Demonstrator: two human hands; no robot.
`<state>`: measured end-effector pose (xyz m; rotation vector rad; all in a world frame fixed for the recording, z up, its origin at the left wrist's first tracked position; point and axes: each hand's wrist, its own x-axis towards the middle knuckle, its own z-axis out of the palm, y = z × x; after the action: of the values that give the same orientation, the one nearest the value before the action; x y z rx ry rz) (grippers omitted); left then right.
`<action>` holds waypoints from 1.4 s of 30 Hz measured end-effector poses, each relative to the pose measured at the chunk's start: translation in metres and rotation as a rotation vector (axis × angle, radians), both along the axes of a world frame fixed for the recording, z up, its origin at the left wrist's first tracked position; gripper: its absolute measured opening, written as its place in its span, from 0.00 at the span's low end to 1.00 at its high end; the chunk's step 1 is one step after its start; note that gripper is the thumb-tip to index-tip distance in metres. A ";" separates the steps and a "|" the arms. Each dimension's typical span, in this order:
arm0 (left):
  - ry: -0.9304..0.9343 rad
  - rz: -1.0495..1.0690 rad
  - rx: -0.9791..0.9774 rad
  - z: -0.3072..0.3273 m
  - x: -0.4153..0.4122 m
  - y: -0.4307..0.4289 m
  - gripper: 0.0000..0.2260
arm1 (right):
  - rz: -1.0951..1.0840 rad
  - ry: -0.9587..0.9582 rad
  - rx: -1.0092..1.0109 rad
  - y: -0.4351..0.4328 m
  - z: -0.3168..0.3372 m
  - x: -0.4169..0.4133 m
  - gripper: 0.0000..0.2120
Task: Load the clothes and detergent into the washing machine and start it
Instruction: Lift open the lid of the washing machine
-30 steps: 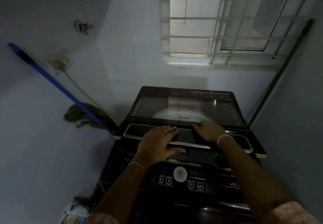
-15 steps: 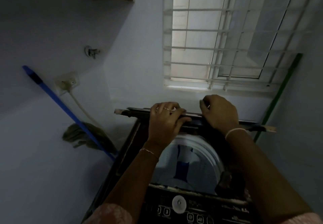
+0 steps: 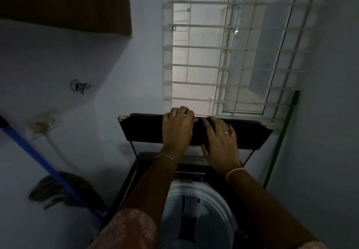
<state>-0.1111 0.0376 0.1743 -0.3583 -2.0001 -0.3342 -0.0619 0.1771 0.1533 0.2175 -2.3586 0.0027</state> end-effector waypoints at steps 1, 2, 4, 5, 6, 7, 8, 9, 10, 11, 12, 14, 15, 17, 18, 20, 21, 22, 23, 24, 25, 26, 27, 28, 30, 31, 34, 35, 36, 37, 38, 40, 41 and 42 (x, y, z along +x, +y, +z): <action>-0.009 -0.009 0.002 0.001 -0.007 0.001 0.04 | -0.008 -0.030 0.014 0.000 0.002 -0.007 0.35; -0.025 -0.023 0.007 0.002 -0.014 0.001 0.04 | -0.017 -0.053 0.025 -0.001 0.005 -0.014 0.36; -0.076 -0.062 0.011 0.001 -0.027 0.001 0.10 | -0.027 -0.080 0.044 -0.002 0.011 -0.029 0.35; -0.108 -0.084 0.001 0.000 -0.033 0.000 0.13 | -0.028 -0.084 0.051 -0.002 0.014 -0.037 0.35; -0.138 -0.098 -0.026 -0.003 -0.040 -0.001 0.16 | -0.030 -0.082 0.052 -0.003 0.015 -0.045 0.34; -0.163 -0.096 -0.075 -0.006 -0.046 -0.003 0.19 | -0.034 -0.079 0.049 -0.003 0.016 -0.052 0.34; -0.184 -0.081 -0.135 -0.011 -0.052 -0.005 0.22 | -0.037 -0.074 0.044 -0.003 0.017 -0.060 0.35; -0.204 -0.061 -0.190 -0.015 -0.057 -0.007 0.26 | -0.041 -0.073 0.036 -0.003 0.017 -0.068 0.36; -0.226 -0.043 -0.228 -0.019 -0.064 -0.008 0.29 | -0.043 -0.074 0.025 -0.004 0.018 -0.076 0.36; -0.251 -0.033 -0.246 -0.021 -0.070 -0.009 0.32 | -0.044 -0.080 0.013 -0.004 0.018 -0.085 0.36; -0.276 -0.032 -0.247 -0.022 -0.076 -0.008 0.35 | -0.044 -0.085 0.001 -0.005 0.020 -0.093 0.36; -0.338 -0.041 -0.237 -0.018 -0.090 -0.006 0.37 | -0.047 -0.100 -0.020 -0.005 0.023 -0.110 0.36; -0.375 -0.043 -0.239 -0.015 -0.098 -0.004 0.38 | -0.045 -0.114 -0.029 -0.005 0.025 -0.119 0.36; -0.438 -0.041 -0.253 -0.012 -0.114 -0.001 0.41 | -0.032 -0.132 -0.056 -0.005 0.026 -0.137 0.35; -0.458 -0.040 -0.254 -0.012 -0.121 0.001 0.41 | -0.026 -0.132 -0.071 -0.005 0.026 -0.145 0.35; -0.499 -0.049 -0.238 -0.013 -0.136 0.004 0.41 | -0.026 -0.147 -0.086 -0.004 0.025 -0.160 0.36; -0.525 -0.055 -0.230 -0.014 -0.142 0.006 0.41 | -0.030 -0.164 -0.088 -0.004 0.023 -0.168 0.38; -0.551 -0.059 -0.227 -0.014 -0.149 0.008 0.41 | -0.034 -0.180 -0.088 -0.003 0.021 -0.176 0.39; -0.573 -0.059 -0.229 -0.013 -0.155 0.009 0.41 | -0.038 -0.193 -0.087 -0.003 0.019 -0.183 0.40; -0.592 -0.059 -0.234 -0.012 -0.160 0.010 0.41 | -0.040 -0.203 -0.085 -0.002 0.018 -0.190 0.41; -0.610 -0.060 -0.238 -0.011 -0.165 0.011 0.41 | -0.041 -0.213 -0.084 -0.001 0.016 -0.197 0.42; -0.630 -0.062 -0.241 -0.009 -0.171 0.011 0.41 | -0.040 -0.225 -0.082 0.001 0.016 -0.203 0.44; -0.652 -0.066 -0.241 -0.008 -0.176 0.012 0.41 | -0.041 -0.236 -0.077 0.002 0.015 -0.208 0.45; -0.675 -0.072 -0.239 -0.007 -0.180 0.013 0.41 | -0.042 -0.243 -0.072 0.003 0.014 -0.213 0.46; -0.706 -0.080 -0.233 -0.006 -0.190 0.015 0.41 | -0.043 -0.249 -0.064 0.005 0.011 -0.222 0.46; -0.715 -0.079 -0.231 -0.006 -0.194 0.016 0.41 | -0.043 -0.254 -0.060 0.006 0.010 -0.226 0.46; -0.716 -0.069 -0.239 -0.011 -0.205 0.018 0.42 | -0.048 -0.267 -0.034 0.009 0.008 -0.235 0.46; -0.715 -0.064 -0.240 -0.012 -0.207 0.019 0.42 | -0.049 -0.265 -0.027 0.010 0.007 -0.237 0.46; -0.712 -0.058 -0.240 -0.014 -0.210 0.020 0.43 | -0.049 -0.263 -0.025 0.011 0.006 -0.238 0.46; -0.706 -0.052 -0.241 -0.016 -0.212 0.021 0.43 | -0.048 -0.261 -0.027 0.011 0.005 -0.240 0.46; -0.700 -0.046 -0.243 -0.017 -0.213 0.022 0.43 | -0.045 -0.261 -0.032 0.011 0.004 -0.241 0.47; -0.693 -0.039 -0.246 -0.020 -0.215 0.023 0.44 | -0.040 -0.266 -0.041 0.011 0.002 -0.243 0.47; -0.690 -0.040 -0.247 -0.020 -0.216 0.023 0.45 | -0.039 -0.268 -0.043 0.011 0.002 -0.244 0.48; -0.688 -0.042 -0.246 -0.020 -0.216 0.023 0.45 | -0.039 -0.268 -0.043 0.011 0.001 -0.244 0.48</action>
<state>-0.3271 0.0608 0.1538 -0.4852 -2.7247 -0.2560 -0.3059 0.1885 0.1548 0.1586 -2.6268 0.0680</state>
